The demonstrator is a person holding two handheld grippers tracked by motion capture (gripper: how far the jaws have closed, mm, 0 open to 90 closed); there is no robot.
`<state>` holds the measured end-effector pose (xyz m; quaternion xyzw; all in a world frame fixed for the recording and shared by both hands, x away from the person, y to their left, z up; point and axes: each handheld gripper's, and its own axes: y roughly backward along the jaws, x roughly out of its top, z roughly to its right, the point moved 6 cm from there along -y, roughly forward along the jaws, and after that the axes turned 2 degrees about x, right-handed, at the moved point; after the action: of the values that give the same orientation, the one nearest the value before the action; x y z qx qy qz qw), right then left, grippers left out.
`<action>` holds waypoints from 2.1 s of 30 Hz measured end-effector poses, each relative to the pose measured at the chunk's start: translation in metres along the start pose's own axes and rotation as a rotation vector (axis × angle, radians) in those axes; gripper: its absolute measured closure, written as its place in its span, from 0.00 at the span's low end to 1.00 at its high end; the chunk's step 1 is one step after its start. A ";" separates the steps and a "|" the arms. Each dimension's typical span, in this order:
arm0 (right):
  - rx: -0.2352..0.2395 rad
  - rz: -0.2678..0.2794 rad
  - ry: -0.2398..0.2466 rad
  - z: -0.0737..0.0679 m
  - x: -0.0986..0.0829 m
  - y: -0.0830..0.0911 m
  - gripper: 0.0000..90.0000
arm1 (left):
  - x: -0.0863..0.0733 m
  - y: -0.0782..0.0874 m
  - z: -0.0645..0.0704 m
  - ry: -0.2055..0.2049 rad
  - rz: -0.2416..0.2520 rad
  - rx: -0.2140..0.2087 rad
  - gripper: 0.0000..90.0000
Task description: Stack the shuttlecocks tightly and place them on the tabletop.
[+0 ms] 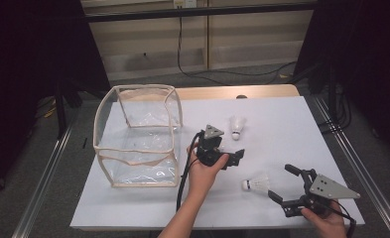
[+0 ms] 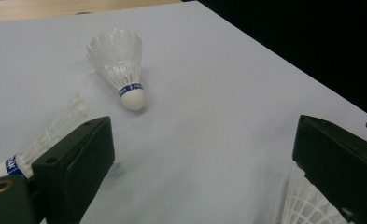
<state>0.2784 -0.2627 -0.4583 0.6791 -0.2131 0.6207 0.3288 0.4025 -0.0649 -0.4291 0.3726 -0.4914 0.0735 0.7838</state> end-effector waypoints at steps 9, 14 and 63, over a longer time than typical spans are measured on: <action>0.003 -0.001 -0.001 0.000 0.000 -0.001 0.01 | -0.004 0.006 0.002 -0.024 0.011 -0.010 0.05; 0.002 -0.003 -0.001 0.000 0.000 -0.001 0.01 | -0.009 0.008 0.005 -0.021 0.011 -0.030 0.05; -0.002 -0.002 0.003 0.000 0.000 -0.001 0.01 | -0.035 0.049 0.017 -0.112 0.081 -0.163 0.04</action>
<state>0.2784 -0.2619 -0.4583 0.6779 -0.2127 0.6213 0.3305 0.3493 -0.0323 -0.4285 0.2910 -0.5536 0.0439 0.7791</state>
